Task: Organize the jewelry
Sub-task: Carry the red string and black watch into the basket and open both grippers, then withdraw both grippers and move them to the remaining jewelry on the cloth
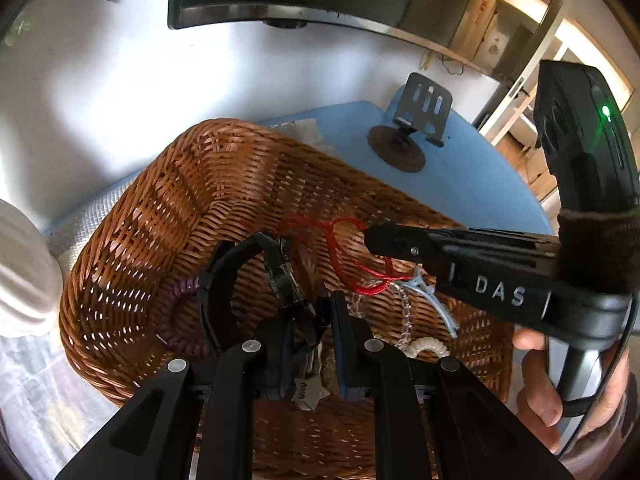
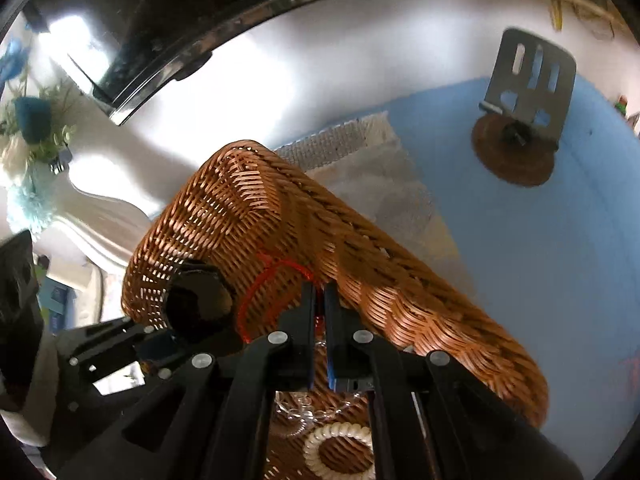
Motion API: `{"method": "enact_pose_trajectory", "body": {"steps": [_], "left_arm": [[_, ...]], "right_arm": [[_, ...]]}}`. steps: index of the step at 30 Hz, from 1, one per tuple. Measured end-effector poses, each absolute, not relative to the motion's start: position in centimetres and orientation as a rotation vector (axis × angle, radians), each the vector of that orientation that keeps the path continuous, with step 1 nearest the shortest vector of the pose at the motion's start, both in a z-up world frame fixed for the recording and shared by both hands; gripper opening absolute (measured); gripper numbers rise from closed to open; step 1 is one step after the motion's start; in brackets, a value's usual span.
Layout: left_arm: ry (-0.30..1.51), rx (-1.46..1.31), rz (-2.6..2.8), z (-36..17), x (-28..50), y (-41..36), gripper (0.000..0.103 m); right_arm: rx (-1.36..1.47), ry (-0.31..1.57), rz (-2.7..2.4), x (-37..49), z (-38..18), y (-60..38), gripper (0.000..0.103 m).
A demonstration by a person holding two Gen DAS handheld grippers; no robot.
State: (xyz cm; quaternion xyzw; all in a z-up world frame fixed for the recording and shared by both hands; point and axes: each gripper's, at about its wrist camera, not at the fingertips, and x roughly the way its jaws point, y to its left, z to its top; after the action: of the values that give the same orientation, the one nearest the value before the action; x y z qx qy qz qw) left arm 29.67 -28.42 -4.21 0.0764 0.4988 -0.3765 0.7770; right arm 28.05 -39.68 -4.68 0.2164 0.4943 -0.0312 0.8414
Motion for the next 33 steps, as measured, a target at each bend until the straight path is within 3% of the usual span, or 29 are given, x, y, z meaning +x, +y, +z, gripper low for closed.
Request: {"method": "enact_pose_trajectory", "body": {"steps": [4,8,17,19,21,22,26,33], "left_arm": [[1.06,0.165,-0.825,-3.3,28.9,-28.0,0.022],[1.025,0.139,-0.842,-1.1,27.3,-25.7,0.035],[0.944,0.049,-0.794,3.6,22.9,-14.3,0.037],[0.924,0.02,-0.773,4.4,21.8,-11.1,0.039],[0.91,-0.002,-0.753,4.8,20.8,-8.2,0.045],[0.907,-0.011,-0.746,4.9,20.3,-6.9,0.046],[0.911,-0.069,-0.713,3.7,18.8,-2.0,0.046],[0.977,-0.144,-0.649,-1.8,17.2,4.0,0.046]], "right_arm": [[0.479,1.049,-0.066,27.0,-4.8,-40.6,0.008],[0.452,1.039,-0.082,24.9,-4.0,-40.5,0.009],[0.334,0.931,-0.072,17.8,2.1,-34.4,0.01],[0.304,0.898,-0.042,16.0,3.8,-32.3,0.017],[0.268,0.862,-0.006,14.5,5.1,-29.5,0.037],[0.251,0.845,0.018,13.7,5.5,-28.0,0.038],[0.192,0.838,0.095,11.8,5.6,-23.3,0.038],[0.074,0.928,0.18,9.8,0.5,-16.5,0.038]]}}
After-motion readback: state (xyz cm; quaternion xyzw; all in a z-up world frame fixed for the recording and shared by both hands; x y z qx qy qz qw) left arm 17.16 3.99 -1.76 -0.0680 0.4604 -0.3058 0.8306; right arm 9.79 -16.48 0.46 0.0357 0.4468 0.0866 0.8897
